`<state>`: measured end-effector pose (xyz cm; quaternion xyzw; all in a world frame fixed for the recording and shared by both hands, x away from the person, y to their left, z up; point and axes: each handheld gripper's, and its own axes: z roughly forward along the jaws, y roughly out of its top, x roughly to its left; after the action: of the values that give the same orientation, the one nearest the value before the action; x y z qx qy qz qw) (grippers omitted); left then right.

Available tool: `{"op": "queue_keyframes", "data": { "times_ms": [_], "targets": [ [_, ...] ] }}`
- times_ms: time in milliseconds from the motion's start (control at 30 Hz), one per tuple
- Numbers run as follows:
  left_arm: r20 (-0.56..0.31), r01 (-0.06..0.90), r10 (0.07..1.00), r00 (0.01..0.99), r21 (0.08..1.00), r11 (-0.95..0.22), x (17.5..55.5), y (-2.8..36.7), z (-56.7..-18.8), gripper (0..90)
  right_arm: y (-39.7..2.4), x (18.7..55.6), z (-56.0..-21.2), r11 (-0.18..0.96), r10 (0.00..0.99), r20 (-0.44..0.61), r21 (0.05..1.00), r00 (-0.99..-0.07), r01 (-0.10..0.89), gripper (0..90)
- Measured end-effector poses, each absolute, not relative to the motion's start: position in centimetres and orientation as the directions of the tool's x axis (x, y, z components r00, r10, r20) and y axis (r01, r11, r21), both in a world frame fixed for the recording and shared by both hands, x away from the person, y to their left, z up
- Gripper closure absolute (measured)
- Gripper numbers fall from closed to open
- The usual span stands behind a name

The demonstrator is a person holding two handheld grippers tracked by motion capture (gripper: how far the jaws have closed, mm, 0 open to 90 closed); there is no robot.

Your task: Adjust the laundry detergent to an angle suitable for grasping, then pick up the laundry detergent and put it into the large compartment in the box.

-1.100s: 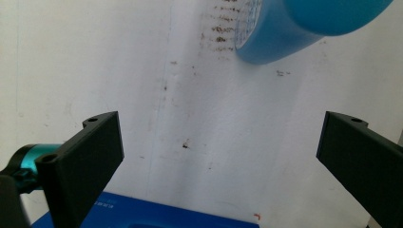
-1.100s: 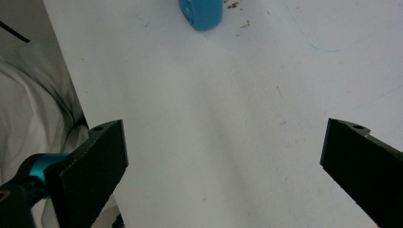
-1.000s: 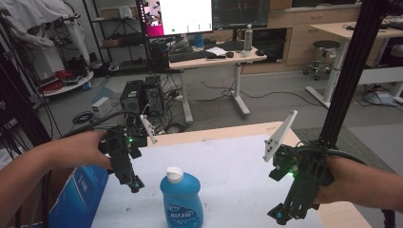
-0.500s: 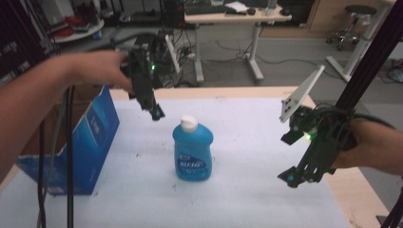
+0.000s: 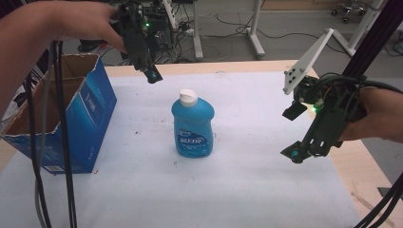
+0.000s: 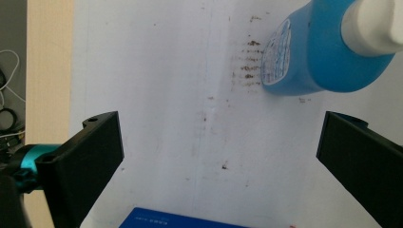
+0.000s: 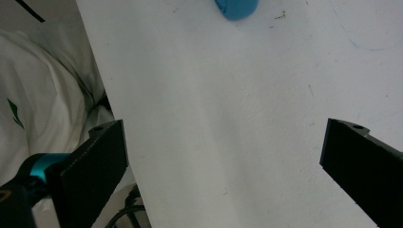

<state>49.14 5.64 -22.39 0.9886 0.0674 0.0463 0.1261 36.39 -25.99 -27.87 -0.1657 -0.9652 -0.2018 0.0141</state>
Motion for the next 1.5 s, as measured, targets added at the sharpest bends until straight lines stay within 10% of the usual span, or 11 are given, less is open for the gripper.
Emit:
{"op": "queue_keyframes", "data": {
  "times_ms": [1500],
  "targets": [
    [-0.02,0.073,0.07,0.997,0.271,-0.96,46.9,4.4,-22.0,1.7,-25.7,37.0,-28.5,0.866,0.294,0.114,0.388,-0.949,0.315,1.2]
  ]
}}
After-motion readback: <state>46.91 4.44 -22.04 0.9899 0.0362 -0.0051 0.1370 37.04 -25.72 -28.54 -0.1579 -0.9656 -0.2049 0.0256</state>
